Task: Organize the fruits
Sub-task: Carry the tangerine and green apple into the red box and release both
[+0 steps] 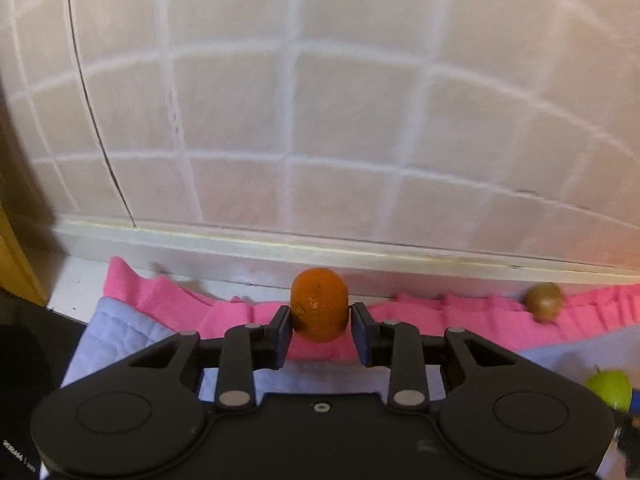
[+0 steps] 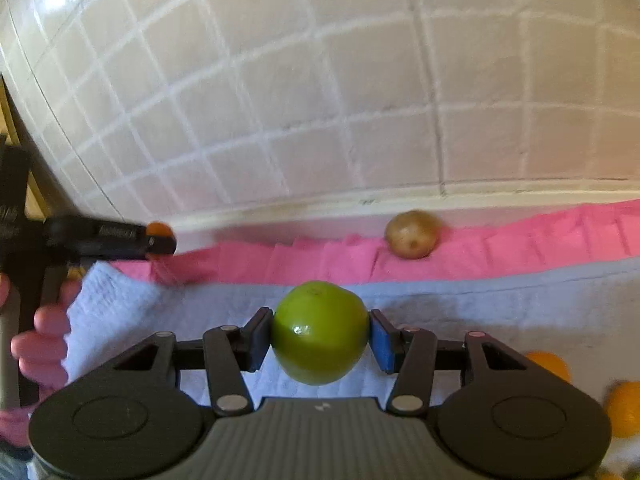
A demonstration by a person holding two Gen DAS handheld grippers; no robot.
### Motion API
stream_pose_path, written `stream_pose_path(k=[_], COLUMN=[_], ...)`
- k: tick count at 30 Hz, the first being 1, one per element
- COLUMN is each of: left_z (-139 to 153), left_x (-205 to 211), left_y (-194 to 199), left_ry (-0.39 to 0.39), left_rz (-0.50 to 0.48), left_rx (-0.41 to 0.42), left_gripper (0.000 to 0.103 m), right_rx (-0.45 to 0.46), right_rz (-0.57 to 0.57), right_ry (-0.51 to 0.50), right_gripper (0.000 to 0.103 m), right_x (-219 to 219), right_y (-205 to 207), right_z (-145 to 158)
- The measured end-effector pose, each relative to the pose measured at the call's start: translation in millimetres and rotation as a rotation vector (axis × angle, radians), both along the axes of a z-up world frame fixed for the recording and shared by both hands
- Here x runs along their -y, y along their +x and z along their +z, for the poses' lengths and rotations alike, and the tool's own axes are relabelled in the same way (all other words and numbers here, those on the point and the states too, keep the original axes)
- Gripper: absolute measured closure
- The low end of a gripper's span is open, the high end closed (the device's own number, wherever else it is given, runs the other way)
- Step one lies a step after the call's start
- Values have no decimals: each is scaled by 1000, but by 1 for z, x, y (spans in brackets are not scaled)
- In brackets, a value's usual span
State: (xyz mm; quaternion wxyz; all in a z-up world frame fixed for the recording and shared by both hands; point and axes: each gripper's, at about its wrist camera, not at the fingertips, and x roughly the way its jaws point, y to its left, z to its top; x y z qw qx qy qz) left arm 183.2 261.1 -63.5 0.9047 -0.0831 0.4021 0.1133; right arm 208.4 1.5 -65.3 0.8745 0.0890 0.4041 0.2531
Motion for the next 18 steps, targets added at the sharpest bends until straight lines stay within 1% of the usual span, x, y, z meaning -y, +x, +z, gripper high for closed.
stream_pose_path(k=[3, 4, 6, 8, 11, 14, 16, 18], left_z=[23, 32, 50, 66, 89, 107, 117, 123], left_x=[24, 33, 49, 72, 118, 171, 210, 247], left_y=[-11, -15, -21, -29, -38, -46, -47, -47], left_ry=[82, 90, 78, 82, 117, 120, 106, 71], left_rz=[-37, -54, -92, -140, -235, -355, -442, -543], left_rx=[24, 35, 71, 116, 178, 236, 263, 277], left_gripper=[65, 65, 65, 65, 65, 65, 65, 65], right_rx=[28, 35, 49, 62, 88, 72, 54, 36], right_rz=[-36, -48, -77, -110, -169, -249, -314, -387], right_ry=[31, 42, 71, 98, 105, 49, 46, 56], right_gripper=[50, 50, 50, 50, 50, 50, 50, 50], right_x=[21, 29, 47, 67, 101, 137, 171, 208], right_y=[-16, -21, -32, -43, -60, -72, -82, -95], right_z=[20, 26, 39, 51, 67, 76, 77, 77])
